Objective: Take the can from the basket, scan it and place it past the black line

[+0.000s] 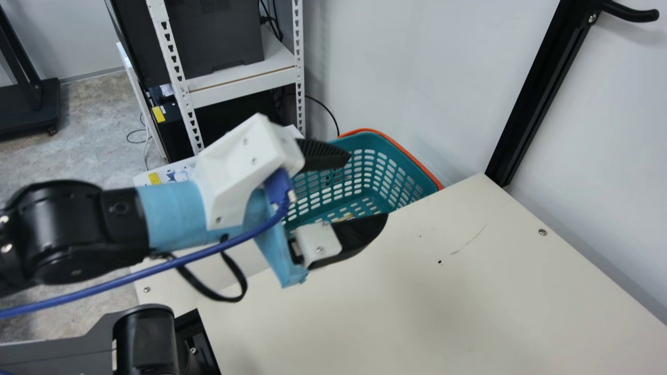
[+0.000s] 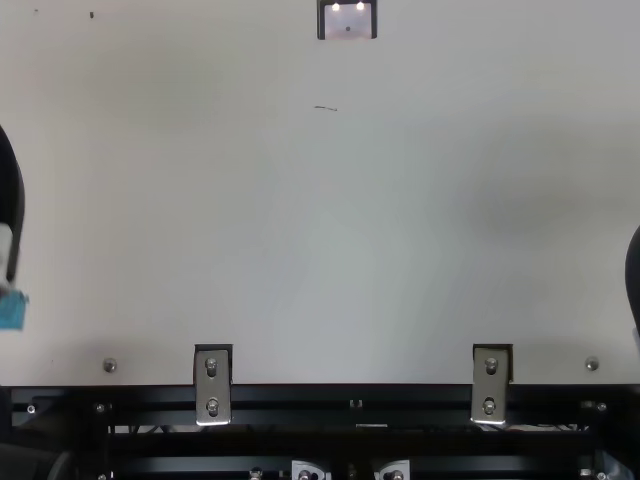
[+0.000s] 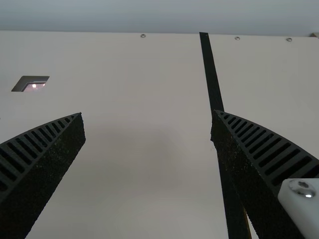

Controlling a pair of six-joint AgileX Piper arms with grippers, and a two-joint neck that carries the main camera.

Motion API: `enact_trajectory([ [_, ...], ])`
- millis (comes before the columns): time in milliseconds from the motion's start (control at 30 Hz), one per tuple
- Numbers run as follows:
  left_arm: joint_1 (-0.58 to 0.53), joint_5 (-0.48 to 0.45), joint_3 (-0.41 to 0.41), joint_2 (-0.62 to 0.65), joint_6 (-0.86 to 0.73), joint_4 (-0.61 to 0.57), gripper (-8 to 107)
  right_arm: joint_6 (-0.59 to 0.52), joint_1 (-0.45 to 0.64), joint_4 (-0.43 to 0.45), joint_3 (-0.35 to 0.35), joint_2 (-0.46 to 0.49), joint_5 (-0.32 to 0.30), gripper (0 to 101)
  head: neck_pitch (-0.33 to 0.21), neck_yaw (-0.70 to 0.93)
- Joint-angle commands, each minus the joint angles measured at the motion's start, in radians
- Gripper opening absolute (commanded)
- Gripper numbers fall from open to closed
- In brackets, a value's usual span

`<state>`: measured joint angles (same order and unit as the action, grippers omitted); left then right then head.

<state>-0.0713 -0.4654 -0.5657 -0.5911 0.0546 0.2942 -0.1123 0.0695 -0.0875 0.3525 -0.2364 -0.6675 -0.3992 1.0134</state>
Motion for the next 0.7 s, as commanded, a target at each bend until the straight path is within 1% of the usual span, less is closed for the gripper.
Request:
enact_trajectory([
  [0, 0.008, 0.006, -0.044, -0.065, -0.033, -0.008, 90, 0.000, 0.000, 0.000, 0.000, 0.000, 0.000, 101, -0.014, 0.204],
  [33, 0.005, 0.005, -0.013, -0.023, -0.010, -0.003, 90, 0.000, 0.000, 0.000, 0.000, 0.000, 0.000, 101, -0.014, 0.204],
  [133, 0.007, 0.009, -0.044, -0.063, -0.033, -0.007, 90, 0.000, 0.000, 0.000, 0.000, 0.000, 0.000, 101, -0.014, 0.204],
  [500, 0.006, 0.013, -0.050, -0.074, -0.030, -0.005, 90, 0.000, 0.000, 0.000, 0.000, 0.000, 0.000, 101, -0.014, 0.204],
  [667, 0.034, 0.031, -0.094, -0.128, -0.039, 0.003, 90, 0.000, 0.000, 0.000, 0.000, 0.000, 0.000, 101, -0.014, 0.204],
])
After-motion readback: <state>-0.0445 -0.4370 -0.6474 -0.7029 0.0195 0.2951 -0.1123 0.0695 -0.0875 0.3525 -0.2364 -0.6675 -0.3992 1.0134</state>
